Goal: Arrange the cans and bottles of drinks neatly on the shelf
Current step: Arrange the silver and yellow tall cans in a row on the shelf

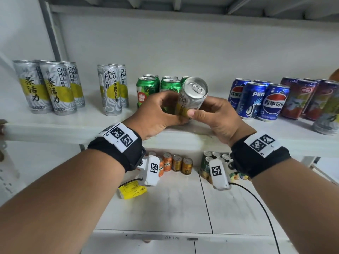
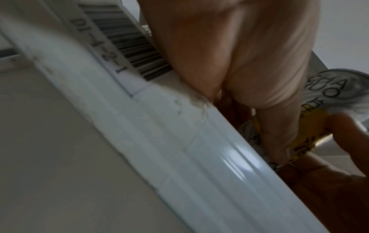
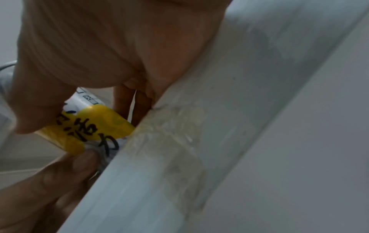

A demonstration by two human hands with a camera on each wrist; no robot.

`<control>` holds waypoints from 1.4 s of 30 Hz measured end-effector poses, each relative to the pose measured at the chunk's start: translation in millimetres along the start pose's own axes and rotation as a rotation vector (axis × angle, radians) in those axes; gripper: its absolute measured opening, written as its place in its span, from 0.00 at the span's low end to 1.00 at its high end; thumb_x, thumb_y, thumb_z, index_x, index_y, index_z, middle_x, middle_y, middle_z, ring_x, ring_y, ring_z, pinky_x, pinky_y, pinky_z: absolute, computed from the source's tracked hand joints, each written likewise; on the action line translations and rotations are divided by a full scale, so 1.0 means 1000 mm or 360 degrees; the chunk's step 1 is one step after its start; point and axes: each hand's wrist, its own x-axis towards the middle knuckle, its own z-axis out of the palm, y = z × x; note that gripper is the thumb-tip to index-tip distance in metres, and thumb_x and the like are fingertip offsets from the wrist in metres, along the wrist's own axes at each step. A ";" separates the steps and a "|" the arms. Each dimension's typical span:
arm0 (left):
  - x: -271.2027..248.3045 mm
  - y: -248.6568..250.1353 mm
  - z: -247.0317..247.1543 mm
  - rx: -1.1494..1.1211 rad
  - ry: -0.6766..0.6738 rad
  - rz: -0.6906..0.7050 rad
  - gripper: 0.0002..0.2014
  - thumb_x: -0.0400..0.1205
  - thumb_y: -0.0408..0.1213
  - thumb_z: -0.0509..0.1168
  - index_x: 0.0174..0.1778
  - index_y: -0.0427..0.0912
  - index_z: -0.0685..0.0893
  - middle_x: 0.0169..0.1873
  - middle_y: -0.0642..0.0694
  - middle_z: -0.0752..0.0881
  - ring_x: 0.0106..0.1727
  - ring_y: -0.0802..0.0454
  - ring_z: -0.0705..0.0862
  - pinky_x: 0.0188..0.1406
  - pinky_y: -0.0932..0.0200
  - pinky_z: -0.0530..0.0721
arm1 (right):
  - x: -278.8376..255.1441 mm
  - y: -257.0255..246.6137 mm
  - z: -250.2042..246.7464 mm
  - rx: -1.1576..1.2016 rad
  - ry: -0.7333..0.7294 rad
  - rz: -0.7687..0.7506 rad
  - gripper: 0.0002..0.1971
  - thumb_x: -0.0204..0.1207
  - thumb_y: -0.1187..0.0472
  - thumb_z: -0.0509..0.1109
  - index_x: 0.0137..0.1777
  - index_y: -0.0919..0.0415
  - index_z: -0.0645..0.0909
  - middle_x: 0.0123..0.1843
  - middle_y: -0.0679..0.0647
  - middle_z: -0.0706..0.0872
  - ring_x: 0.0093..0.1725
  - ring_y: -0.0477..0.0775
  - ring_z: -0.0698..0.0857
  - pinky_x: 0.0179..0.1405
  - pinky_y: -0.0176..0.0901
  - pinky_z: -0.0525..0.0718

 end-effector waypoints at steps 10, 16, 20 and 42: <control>0.002 -0.002 0.001 0.0032 0.0006 -0.0056 0.36 0.67 0.33 0.91 0.71 0.47 0.87 0.65 0.49 0.92 0.70 0.49 0.89 0.72 0.39 0.89 | -0.004 -0.002 -0.001 0.0042 -0.0125 -0.0051 0.20 0.69 0.62 0.88 0.62 0.58 0.92 0.63 0.61 0.93 0.66 0.59 0.91 0.63 0.49 0.89; 0.001 -0.004 -0.003 -0.0049 -0.0049 -0.0055 0.35 0.67 0.37 0.92 0.70 0.49 0.87 0.64 0.49 0.93 0.69 0.48 0.90 0.73 0.39 0.89 | -0.004 -0.003 -0.002 0.0063 -0.0105 0.0003 0.19 0.69 0.57 0.88 0.61 0.53 0.92 0.64 0.58 0.93 0.66 0.58 0.90 0.65 0.50 0.88; -0.003 -0.003 -0.003 -0.0111 -0.0088 -0.0022 0.25 0.72 0.38 0.89 0.63 0.50 0.89 0.57 0.52 0.94 0.63 0.49 0.92 0.66 0.46 0.92 | -0.002 -0.002 -0.002 0.0187 0.0053 0.0148 0.20 0.79 0.52 0.78 0.68 0.58 0.86 0.66 0.64 0.91 0.65 0.73 0.89 0.65 0.70 0.89; 0.003 0.002 0.006 -0.0143 -0.0337 -0.0203 0.31 0.70 0.49 0.87 0.68 0.46 0.88 0.59 0.48 0.96 0.63 0.48 0.94 0.65 0.43 0.92 | 0.000 0.001 -0.003 0.0174 0.0064 0.0099 0.30 0.71 0.57 0.85 0.72 0.64 0.85 0.61 0.65 0.93 0.57 0.61 0.91 0.51 0.49 0.90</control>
